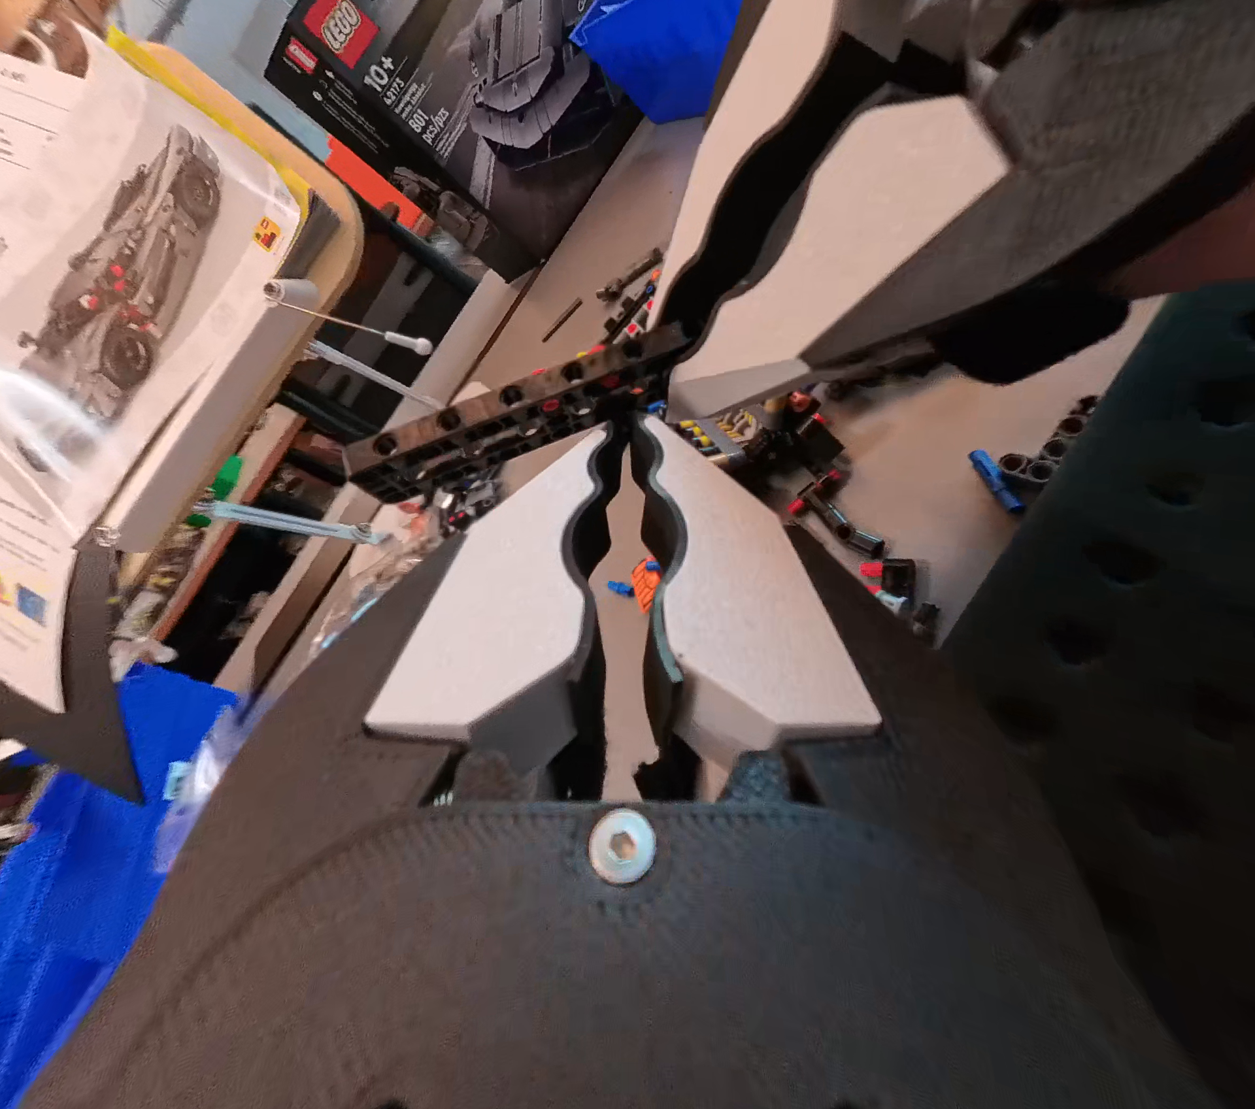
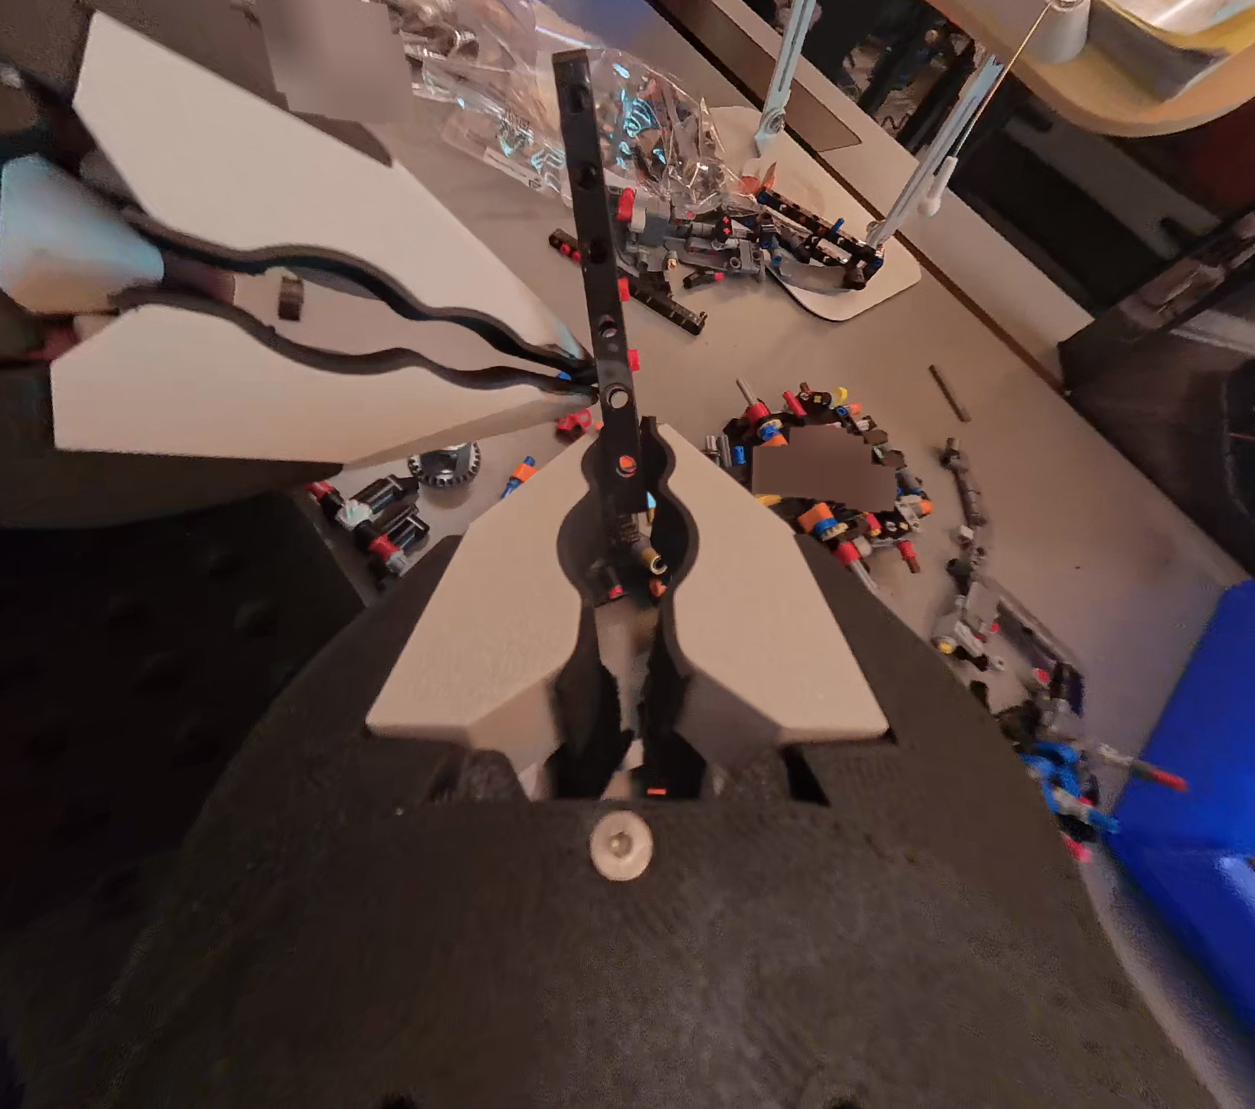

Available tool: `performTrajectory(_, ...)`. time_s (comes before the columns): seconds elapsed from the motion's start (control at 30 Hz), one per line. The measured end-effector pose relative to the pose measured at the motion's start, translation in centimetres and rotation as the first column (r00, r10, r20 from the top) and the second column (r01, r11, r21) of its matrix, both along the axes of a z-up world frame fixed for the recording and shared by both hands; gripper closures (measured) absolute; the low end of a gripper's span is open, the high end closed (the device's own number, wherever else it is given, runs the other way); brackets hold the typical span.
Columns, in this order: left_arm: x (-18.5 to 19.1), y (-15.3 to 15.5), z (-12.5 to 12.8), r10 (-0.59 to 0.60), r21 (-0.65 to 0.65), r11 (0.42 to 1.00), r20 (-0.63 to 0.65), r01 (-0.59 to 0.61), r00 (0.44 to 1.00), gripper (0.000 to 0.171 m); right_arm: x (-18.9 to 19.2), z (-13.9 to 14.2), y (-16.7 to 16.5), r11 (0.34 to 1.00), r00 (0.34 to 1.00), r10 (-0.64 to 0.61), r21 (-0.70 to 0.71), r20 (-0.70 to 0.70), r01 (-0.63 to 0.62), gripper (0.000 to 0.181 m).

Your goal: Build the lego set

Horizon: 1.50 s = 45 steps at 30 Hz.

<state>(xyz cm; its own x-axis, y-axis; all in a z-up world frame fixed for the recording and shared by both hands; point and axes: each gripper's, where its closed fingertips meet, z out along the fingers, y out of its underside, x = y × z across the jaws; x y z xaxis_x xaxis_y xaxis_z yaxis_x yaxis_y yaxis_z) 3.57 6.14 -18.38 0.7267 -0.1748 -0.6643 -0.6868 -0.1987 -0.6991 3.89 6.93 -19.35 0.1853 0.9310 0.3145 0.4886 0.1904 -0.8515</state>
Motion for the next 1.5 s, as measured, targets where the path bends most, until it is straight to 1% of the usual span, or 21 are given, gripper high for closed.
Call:
performTrajectory(0.13, 0.1, -0.1, -0.1, 0.006, 0.000, 1.000, -0.034, -0.006, 0.999, 0.171, 0.0, -0.2, 0.0, 0.996, 0.999, 0.020, -0.089, -0.034, -0.023, 0.175)
performTrajectory(0.23, 0.2, -0.1, -0.3, 0.009, -0.001, 1.000, -0.076, -0.009, 0.997, 0.171, 0.3, 0.1, 0.8, 0.998, 0.999, -0.032, -0.059, -0.043, 0.030, 0.174)
performTrajectory(0.27, 2.2, -0.7, -0.9, -0.107, -0.044, 0.994, -0.045, 0.105, 0.993, 0.171, 0.8, 0.7, 2.1, 0.995, 0.994, -0.083, -0.056, -0.071, 0.079, 0.176)
performTrajectory(0.3, 4.5, -1.4, -1.5, -0.171, -0.053, 0.984, -0.064, 0.168, 0.983, 0.171, 1.3, 1.3, 2.7, 0.993, 0.991, -0.085, -0.096, -0.104, 0.075, 0.175)
performTrajectory(0.33, 5.3, -1.5, -2.2, -0.154, -0.051, 0.988, -0.177, 0.147, 0.972, 0.171, 1.6, 1.5, 2.7, 0.989, 0.990, -0.066, -0.138, -0.124, 0.048, 0.176)
performTrajectory(0.37, 4.4, -0.9, -2.3, -0.104, -0.037, 0.994, -0.231, 0.098, 0.967, 0.171, 1.7, 1.1, 2.3, 0.991, 0.993, -0.049, -0.127, -0.105, 0.035, 0.176)
performTrajectory(0.4, 2.9, -0.4, -1.7, -0.073, -0.036, 0.997, -0.156, 0.069, 0.985, 0.171, 1.4, 0.9, 1.8, 0.995, 0.996, -0.028, -0.093, -0.089, 0.019, 0.176)
performTrajectory(0.43, 1.1, -0.2, -0.7, -0.056, -0.031, 0.998, -0.033, 0.055, 0.998, 0.171, 1.1, 1.1, 1.2, 0.997, 0.996, -0.005, -0.078, -0.090, -0.002, 0.176)
performTrajectory(0.47, -0.4, -0.3, 0.1, -0.052, -0.016, 0.998, 0.047, 0.052, 0.998, 0.171, 0.9, 1.0, 1.2, 0.997, 0.996, -0.003, -0.079, -0.087, -0.004, 0.176)
performTrajectory(0.53, -2.2, -0.6, 0.5, -0.035, 0.002, 0.999, 0.137, 0.035, 0.990, 0.171, 0.7, 0.4, 1.2, 0.992, 0.997, 0.020, -0.122, -0.075, -0.029, 0.176)
performTrajectory(0.63, -1.4, -0.7, 1.1, -0.085, 0.049, 0.996, 0.130, 0.079, 0.988, 0.171, 0.3, 0.3, 0.6, 0.993, 0.997, 0.049, -0.108, -0.064, -0.056, 0.176)
performTrajectory(0.73, -1.3, 0.0, -1.7, -0.076, -0.095, 0.992, 0.086, 0.084, 0.993, 0.171, 0.5, -0.2, 1.0, 0.991, 0.998, 0.039, -0.123, -0.045, -0.045, 0.176)
performTrajectory(0.83, -1.5, -0.1, -2.1, -0.074, -0.116, 0.989, 0.128, 0.089, 0.989, 0.163, 0.6, 0.2, 0.6, 0.982, 0.994, 0.076, -0.169, -0.081, -0.088, 0.176)
performTrajectory(0.93, -2.2, -0.2, -0.9, -0.078, -0.073, 0.992, 0.248, 0.099, 0.966, 0.154, 0.2, 0.2, -0.6, 0.951, 0.981, 0.150, -0.254, -0.124, -0.178, 0.176)
performTrajectory(1.0, -2.6, -0.3, -0.1, -0.096, -0.045, 0.992, 0.334, 0.117, 0.938, 0.151, 0.3, 0.3, -0.9, 0.937, 0.973, 0.179, -0.277, -0.143, -0.213, 0.176)
performTrajectory(1.07, -2.6, -0.5, 0.5, -0.131, -0.021, 0.988, 0.438, 0.156, 0.890, 0.144, 0.3, 0.7, -1.7, 0.904, 0.956, 0.232, -0.323, -0.182, -0.281, 0.175)
performTrajectory(1.17, -2.0, -1.0, 2.3, -0.244, 0.067, 0.964, 0.604, 0.256, 0.759, 0.133, 0.3, 1.2, -3.4, 0.806, 0.911, 0.320, -0.430, -0.260, -0.406, 0.176)
performTrajectory(1.23, -1.4, -1.6, 3.2, -0.318, 0.119, 0.936, 0.685, 0.330, 0.656, 0.136, 0.5, 1.6, -3.9, 0.753, 0.889, 0.347, -0.476, -0.300, -0.454, 0.176)
performTrajectory(1.3, -0.5, -2.3, 4.1, -0.385, 0.165, 0.899, 0.738, 0.406, 0.554, 0.140, 0.6, 1.3, -4.7, 0.716, 0.874, 0.393, -0.501, -0.287, -0.486, 0.175)
performTrajectory(1.43, 0.2, -2.9, 4.7, -0.432, 0.204, 0.861, 0.777, 0.466, 0.458, 0.150, 0.6, 1.1, -5.9, 0.685, 0.852, 0.445, -0.508, -0.276, -0.522, 0.175)
performTrajectory(1.5, 0.7, -3.4, 5.0, -0.457, 0.216, 0.840, 0.776, 0.498, 0.434, 0.155, 0.7, 1.1, -6.0, 0.669, 0.845, 0.453, -0.518, -0.285, -0.534, 0.175)
